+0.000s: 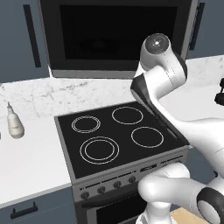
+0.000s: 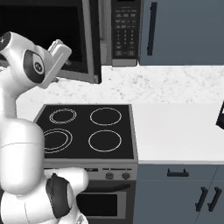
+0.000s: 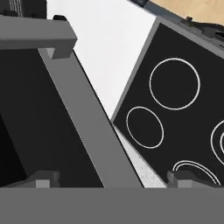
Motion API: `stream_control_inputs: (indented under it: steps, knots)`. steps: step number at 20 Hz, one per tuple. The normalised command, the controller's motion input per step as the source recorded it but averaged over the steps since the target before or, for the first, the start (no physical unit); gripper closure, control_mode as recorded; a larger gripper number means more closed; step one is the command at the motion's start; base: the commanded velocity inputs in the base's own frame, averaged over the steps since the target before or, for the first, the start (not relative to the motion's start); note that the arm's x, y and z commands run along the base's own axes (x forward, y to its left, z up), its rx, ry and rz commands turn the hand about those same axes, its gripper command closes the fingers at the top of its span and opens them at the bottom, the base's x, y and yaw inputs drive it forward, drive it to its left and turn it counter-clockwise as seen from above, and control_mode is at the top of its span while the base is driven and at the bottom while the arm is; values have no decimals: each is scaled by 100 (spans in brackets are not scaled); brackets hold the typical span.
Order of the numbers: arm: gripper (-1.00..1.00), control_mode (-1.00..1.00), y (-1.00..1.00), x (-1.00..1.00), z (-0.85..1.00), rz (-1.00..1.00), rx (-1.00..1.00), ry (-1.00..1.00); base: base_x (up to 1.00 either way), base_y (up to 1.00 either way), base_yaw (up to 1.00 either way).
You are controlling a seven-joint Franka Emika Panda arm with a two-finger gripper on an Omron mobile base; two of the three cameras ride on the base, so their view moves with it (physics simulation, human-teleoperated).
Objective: Pick the onion from the sink and place it in the bowl. Then pick the bowl and place it in the microwave. Then close the microwave door and press the start button.
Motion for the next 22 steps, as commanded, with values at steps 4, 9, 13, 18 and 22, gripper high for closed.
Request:
stream_control_inputs:
  steps: [4,9,13,18,22]
  knots:
    - [-100,-100,-11,100,0,9,0,0,0,0,0]
    - [-100,-100,-9,100,0,6,0,0,0,0,0]
    - [-100,-100,-2,65,0,6,0,0,0,0,0]
    - [-100,-100,0,25,0,9,0,0,0,0,0]
    - [-100,-100,0,14,0,11,0,-2,0,0,0]
